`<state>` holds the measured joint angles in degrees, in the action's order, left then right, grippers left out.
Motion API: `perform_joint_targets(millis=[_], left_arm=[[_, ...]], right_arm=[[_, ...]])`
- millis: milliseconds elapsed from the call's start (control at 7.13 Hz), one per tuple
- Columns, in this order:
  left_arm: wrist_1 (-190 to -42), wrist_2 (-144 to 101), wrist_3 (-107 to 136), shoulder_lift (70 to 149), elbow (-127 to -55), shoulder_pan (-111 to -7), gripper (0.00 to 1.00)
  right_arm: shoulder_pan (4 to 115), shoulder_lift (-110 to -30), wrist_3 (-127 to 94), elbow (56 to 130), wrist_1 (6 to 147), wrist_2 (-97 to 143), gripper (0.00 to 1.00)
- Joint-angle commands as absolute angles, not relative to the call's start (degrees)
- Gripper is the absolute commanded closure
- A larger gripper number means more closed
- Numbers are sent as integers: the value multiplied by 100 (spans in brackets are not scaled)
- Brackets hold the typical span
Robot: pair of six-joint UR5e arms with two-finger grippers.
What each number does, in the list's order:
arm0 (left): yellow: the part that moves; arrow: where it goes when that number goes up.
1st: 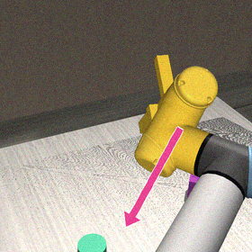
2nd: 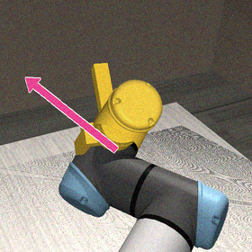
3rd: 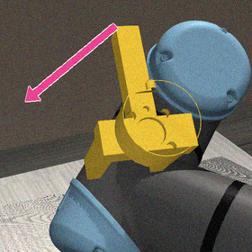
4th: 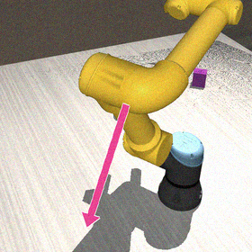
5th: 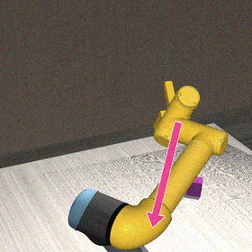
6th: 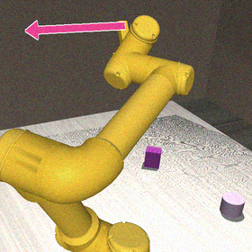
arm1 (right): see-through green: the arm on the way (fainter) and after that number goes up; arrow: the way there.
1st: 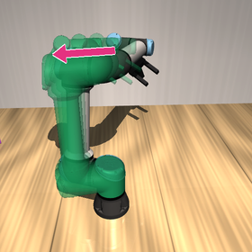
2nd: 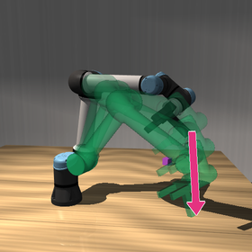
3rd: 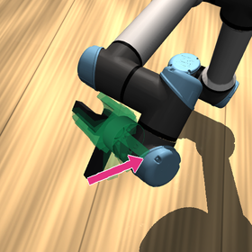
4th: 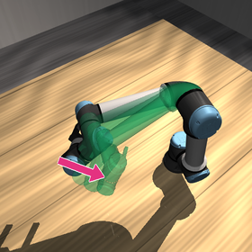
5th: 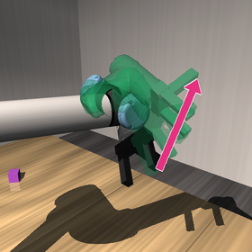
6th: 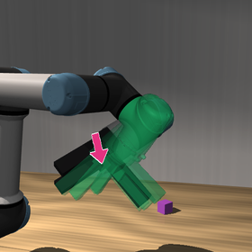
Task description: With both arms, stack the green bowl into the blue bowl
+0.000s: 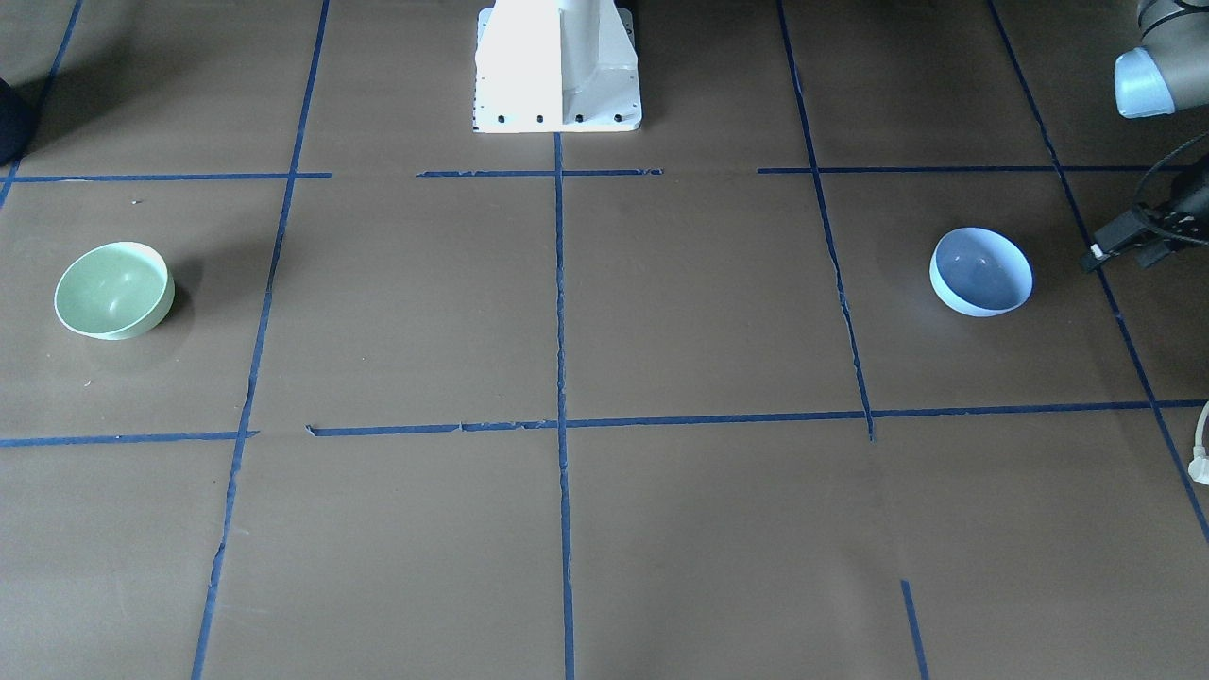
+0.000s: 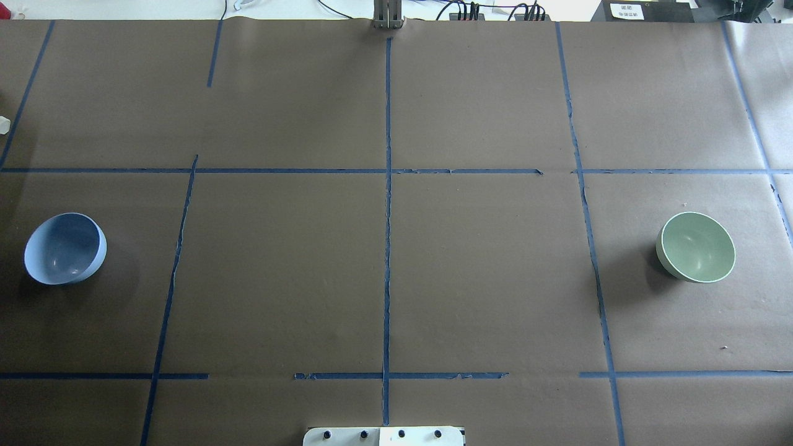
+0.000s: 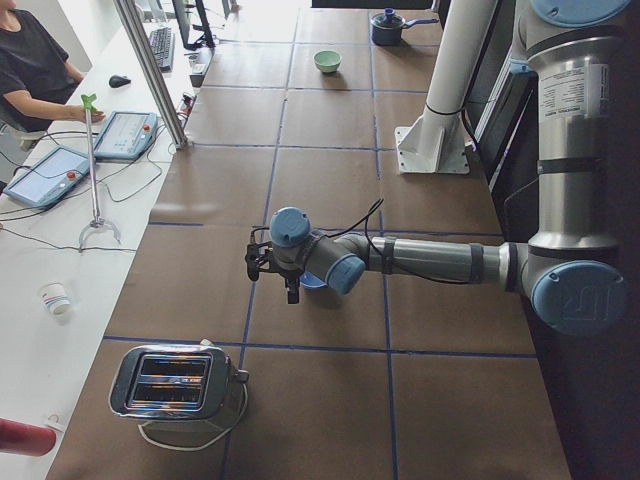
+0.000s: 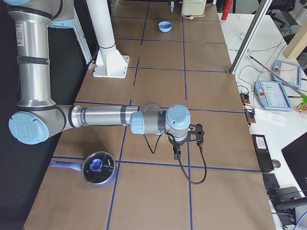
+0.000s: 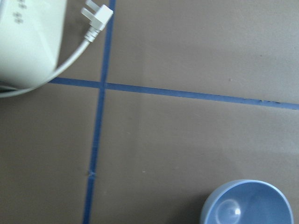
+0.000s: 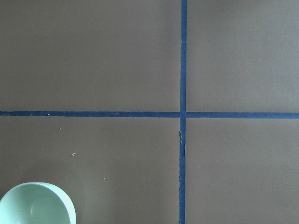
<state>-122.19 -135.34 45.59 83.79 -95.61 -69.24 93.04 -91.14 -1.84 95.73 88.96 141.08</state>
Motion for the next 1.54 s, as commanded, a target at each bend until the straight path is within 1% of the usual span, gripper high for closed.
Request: perform_joint_targets(millis=[0, 140, 280, 421, 561, 701, 841, 981, 1121, 1262, 1402], left_arm=[[-12795, -13008, 5272, 8358, -9292, -6129, 2], [-12840, -13008, 5273, 8358, -9220, -5943, 2], [-12850, -13017, 5282, 8358, -9202, -5820, 10], [-12841, -13017, 5291, 8358, -9202, -5792, 36], [-12841, -13008, 5256, 8358, -9202, -5792, 68], [-12832, -13008, 5238, 8350, -9193, -5792, 88], [-12823, -13043, 5238, 8350, -9202, -5792, 97], [-12806, -13191, 5247, 8289, -9324, -5818, 100], [-12701, -13723, 5299, 8245, -9630, -5844, 100], [-12126, -13937, 5309, 8322, -10068, -5932, 100], [-10963, -13870, 5500, 8732, -10699, -5889, 100]], right_arm=[[9308, -9114, -185, 9580, 8895, 14150, 0], [9308, -9123, -185, 9571, 8903, 14150, 0], [9308, -9114, -185, 9571, 8903, 14150, 0], [9308, -9114, -185, 9580, 8912, 14150, 0], [9308, -9106, -193, 9580, 8903, 14150, 0], [9308, -9105, -211, 9589, 8903, 14150, 0], [9308, -9105, -211, 9589, 8912, 14150, 0], [9308, -9105, -211, 9598, 8912, 14159, 0], [9308, -9088, -211, 9598, 8903, 14159, 0], [9308, -9088, -211, 9615, 8912, 14159, 0], [9308, -9097, -211, 9633, 8903, 14185, 0]])
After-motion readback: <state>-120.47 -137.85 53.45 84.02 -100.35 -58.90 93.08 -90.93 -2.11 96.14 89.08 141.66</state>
